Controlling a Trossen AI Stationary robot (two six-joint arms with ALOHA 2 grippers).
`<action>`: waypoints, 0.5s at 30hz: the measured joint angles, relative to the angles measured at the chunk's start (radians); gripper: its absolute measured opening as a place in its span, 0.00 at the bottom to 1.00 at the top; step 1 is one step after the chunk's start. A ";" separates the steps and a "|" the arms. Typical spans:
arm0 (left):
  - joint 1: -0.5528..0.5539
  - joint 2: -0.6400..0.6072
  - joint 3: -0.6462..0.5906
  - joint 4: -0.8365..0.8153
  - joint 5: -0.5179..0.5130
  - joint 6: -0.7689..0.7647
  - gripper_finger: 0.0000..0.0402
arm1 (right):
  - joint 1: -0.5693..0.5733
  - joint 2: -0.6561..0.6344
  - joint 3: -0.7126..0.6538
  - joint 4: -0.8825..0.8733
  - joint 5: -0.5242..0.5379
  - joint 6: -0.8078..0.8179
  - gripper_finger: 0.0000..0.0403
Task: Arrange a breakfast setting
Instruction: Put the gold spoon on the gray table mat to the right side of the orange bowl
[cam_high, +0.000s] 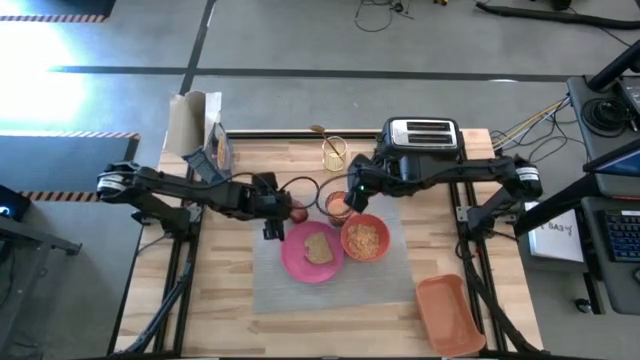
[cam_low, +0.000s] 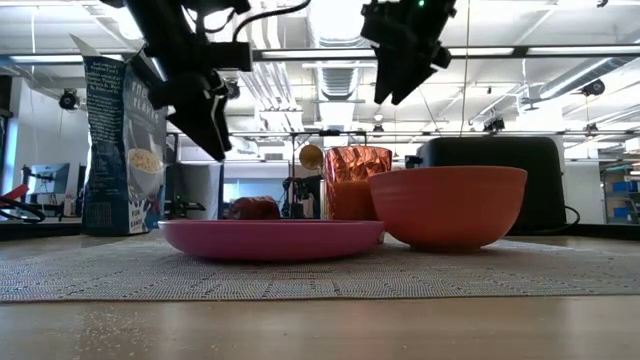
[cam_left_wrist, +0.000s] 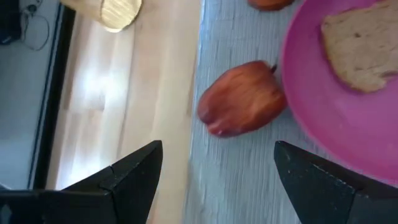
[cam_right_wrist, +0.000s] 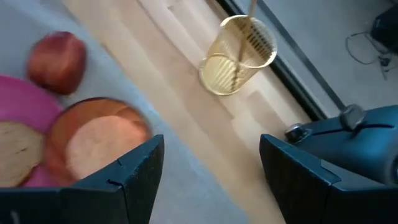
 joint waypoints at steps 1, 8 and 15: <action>0.001 -0.009 0.000 -0.015 -0.004 -0.001 0.72 | -0.016 0.000 -0.001 0.007 0.000 -0.009 0.63; 0.006 -0.075 -0.051 -0.023 0.017 -0.052 0.72 | -0.107 0.000 -0.019 0.144 -0.101 -0.086 0.63; 0.013 -0.292 -0.103 -0.003 0.074 -0.083 0.72 | -0.156 0.000 -0.024 0.208 -0.131 -0.130 0.63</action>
